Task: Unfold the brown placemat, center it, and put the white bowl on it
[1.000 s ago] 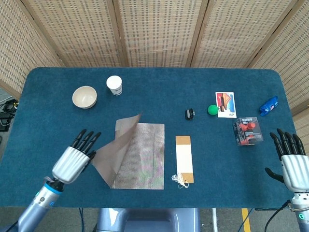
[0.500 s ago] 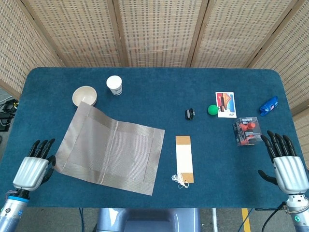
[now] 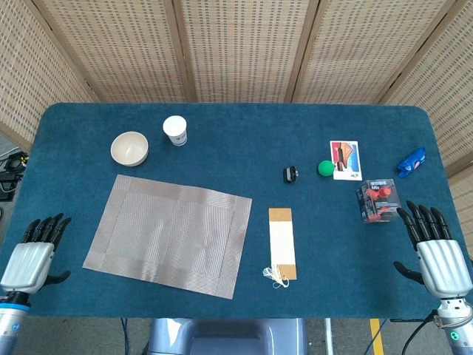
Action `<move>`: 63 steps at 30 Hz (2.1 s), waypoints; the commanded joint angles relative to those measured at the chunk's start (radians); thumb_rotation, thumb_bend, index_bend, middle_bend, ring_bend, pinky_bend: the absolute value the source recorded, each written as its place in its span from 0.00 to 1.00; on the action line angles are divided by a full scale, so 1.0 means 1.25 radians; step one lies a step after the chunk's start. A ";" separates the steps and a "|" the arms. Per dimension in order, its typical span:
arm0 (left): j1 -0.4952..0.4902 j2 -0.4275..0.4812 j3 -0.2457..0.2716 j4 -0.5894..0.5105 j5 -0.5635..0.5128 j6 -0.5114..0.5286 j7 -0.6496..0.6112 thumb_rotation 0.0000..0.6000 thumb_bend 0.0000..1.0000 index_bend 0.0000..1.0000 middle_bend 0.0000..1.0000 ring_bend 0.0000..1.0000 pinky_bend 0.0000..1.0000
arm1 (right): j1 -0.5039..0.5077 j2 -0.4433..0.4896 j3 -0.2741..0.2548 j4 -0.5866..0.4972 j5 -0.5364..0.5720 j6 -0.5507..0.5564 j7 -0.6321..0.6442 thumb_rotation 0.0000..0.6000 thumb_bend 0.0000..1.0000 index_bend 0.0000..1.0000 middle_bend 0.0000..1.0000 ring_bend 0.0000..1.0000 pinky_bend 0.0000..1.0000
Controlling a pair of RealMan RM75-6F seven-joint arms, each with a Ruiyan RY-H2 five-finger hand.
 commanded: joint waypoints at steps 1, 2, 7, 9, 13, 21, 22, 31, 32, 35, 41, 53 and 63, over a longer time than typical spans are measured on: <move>0.020 0.013 -0.035 -0.004 0.080 0.069 -0.086 1.00 0.00 0.00 0.00 0.00 0.00 | 0.005 -0.007 -0.005 0.004 -0.009 -0.008 -0.012 1.00 0.00 0.07 0.00 0.00 0.00; 0.020 0.019 -0.040 -0.017 0.082 0.071 -0.087 1.00 0.00 0.00 0.00 0.00 0.00 | 0.010 -0.010 -0.008 0.007 -0.015 -0.017 -0.022 1.00 0.00 0.07 0.00 0.00 0.00; 0.012 0.062 -0.068 -0.105 0.085 0.076 -0.045 1.00 0.00 0.00 0.00 0.00 0.00 | 0.065 -0.024 -0.018 0.012 -0.073 -0.086 -0.065 1.00 0.00 0.07 0.00 0.00 0.00; 0.008 0.074 -0.077 -0.137 0.076 0.071 -0.025 1.00 0.00 0.00 0.00 0.00 0.00 | 0.099 -0.026 -0.023 0.008 -0.111 -0.123 -0.072 1.00 0.00 0.07 0.00 0.00 0.00; -0.006 0.083 -0.095 -0.180 0.060 0.053 0.008 1.00 0.00 0.00 0.00 0.00 0.00 | 0.180 -0.029 -0.034 -0.001 -0.176 -0.221 -0.055 1.00 0.00 0.08 0.00 0.00 0.00; -0.015 0.071 -0.106 -0.175 0.046 0.025 0.039 1.00 0.00 0.00 0.00 0.00 0.00 | 0.336 -0.075 -0.034 -0.035 -0.208 -0.434 -0.016 1.00 0.00 0.12 0.00 0.00 0.00; -0.015 0.071 -0.110 -0.174 0.043 0.024 0.038 1.00 0.00 0.00 0.00 0.00 0.00 | 0.358 -0.092 -0.033 -0.038 -0.203 -0.468 -0.012 1.00 0.00 0.12 0.00 0.00 0.00; -0.013 0.084 -0.127 -0.168 0.030 0.013 0.000 1.00 0.00 0.00 0.00 0.00 0.00 | 0.477 -0.228 -0.021 -0.033 -0.193 -0.591 0.010 1.00 0.00 0.24 0.00 0.00 0.00; -0.013 0.086 -0.129 -0.167 0.027 0.011 -0.005 1.00 0.00 0.00 0.00 0.00 0.00 | 0.489 -0.246 -0.021 -0.027 -0.194 -0.596 0.018 1.00 0.00 0.25 0.00 0.00 0.00; -0.013 0.091 -0.133 -0.164 0.020 0.002 -0.017 1.00 0.00 0.00 0.00 0.00 0.00 | 0.524 -0.293 -0.023 -0.007 -0.197 -0.619 0.029 1.00 0.00 0.29 0.00 0.00 0.00; -0.012 0.095 -0.140 -0.160 0.012 -0.006 -0.029 1.00 0.00 0.00 0.00 0.00 0.00 | 0.570 -0.376 -0.012 0.039 -0.181 -0.645 0.012 1.00 0.00 0.31 0.00 0.00 0.00; -0.017 0.094 -0.146 -0.155 0.004 -0.032 -0.030 1.00 0.00 0.00 0.00 0.00 0.00 | 0.619 -0.477 -0.003 0.119 -0.117 -0.686 -0.049 1.00 0.00 0.32 0.00 0.00 0.00; -0.017 0.094 -0.148 -0.156 0.003 -0.039 -0.030 1.00 0.00 0.00 0.00 0.00 0.00 | 0.634 -0.526 -0.026 0.154 -0.095 -0.682 -0.064 1.00 0.00 0.31 0.00 0.00 0.00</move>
